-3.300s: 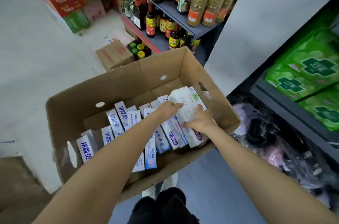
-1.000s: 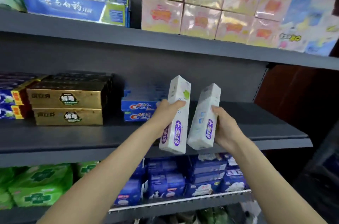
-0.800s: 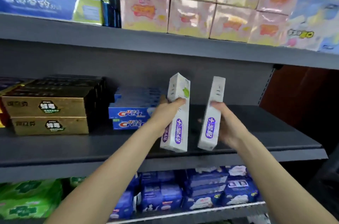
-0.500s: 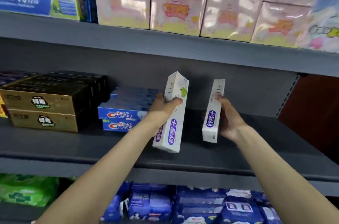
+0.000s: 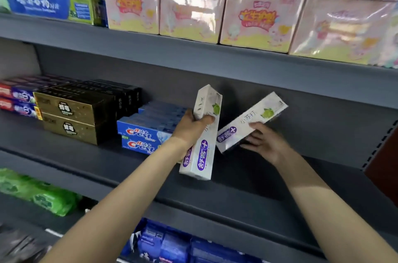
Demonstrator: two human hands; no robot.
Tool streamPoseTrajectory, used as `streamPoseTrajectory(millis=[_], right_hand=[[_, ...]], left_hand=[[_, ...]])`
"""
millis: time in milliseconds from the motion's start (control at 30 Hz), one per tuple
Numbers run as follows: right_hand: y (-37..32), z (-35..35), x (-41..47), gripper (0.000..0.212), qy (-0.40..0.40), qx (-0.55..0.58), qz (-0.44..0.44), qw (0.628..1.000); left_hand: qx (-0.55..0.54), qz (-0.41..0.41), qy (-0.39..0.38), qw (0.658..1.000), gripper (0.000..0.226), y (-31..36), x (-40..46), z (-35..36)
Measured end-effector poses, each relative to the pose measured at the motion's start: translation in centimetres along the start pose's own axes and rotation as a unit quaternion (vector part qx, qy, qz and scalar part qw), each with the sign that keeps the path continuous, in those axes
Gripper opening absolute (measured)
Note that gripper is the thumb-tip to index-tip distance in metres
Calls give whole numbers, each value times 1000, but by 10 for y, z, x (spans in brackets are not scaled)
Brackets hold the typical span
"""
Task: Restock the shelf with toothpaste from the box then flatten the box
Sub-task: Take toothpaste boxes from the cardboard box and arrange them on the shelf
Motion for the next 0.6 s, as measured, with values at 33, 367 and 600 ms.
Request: streamPoseTrajectory(millis=[33,367,600], right_hand=[[-1,-1,3,10,0,18,-9,1000],[-17,-12,37,29,38,36,-106,993],[-23,-17,46,43,92,-84,-128,984]], left_hand=[[0,1,5,1000,28,1,0,-1],[23,5,14,1000,32,11,8,3],[26,-19,11,999,32,3,17,15]])
Point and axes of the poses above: each hand's wrist, its own x-axis towards the middle knuckle, its own z-axis out of the palm, y = z × x, the point moved 10 cm from there along x, towards the middle knuckle, and after that the axes turned 2 degrees about z, right-handed, at the moved point
